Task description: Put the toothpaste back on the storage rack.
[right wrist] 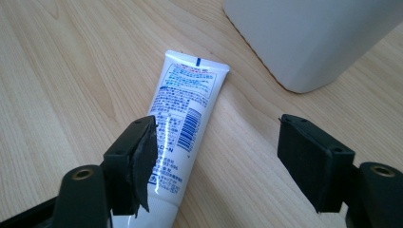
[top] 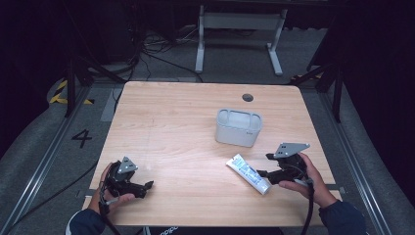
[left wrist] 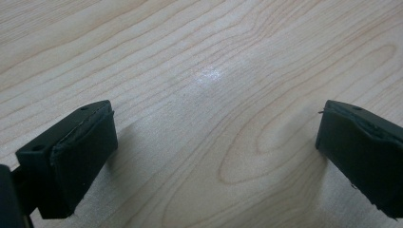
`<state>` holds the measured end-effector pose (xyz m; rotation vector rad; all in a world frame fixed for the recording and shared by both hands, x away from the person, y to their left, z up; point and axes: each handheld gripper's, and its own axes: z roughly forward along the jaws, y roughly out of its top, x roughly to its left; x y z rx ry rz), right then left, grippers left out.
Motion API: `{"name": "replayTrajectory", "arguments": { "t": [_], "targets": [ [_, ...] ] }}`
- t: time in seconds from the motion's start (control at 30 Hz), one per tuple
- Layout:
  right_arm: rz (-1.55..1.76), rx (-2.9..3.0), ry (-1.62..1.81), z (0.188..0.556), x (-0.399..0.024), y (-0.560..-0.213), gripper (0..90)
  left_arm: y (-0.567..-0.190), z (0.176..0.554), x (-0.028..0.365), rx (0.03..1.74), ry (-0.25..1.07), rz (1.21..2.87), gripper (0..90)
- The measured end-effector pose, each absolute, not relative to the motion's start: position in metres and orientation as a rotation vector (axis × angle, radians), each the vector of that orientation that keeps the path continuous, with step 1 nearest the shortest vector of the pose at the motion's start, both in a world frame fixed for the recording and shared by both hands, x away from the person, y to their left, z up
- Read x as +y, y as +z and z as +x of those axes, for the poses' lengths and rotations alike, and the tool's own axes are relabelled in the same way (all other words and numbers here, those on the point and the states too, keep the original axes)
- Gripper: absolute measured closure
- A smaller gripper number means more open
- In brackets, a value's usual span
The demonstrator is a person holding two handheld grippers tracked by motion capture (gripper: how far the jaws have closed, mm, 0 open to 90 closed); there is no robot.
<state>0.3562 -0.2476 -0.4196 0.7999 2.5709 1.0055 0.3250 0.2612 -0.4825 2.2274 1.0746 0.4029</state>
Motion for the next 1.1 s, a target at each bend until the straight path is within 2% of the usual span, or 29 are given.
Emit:
{"name": "replayTrajectory", "arguments": {
  "t": [1.1],
  "targets": [
    [0.783,2.728,0.846,0.367,-0.205,-0.441,33.5,-0.482,0.325,0.262,1.073,0.395,2.229,0.5]
  ]
}}
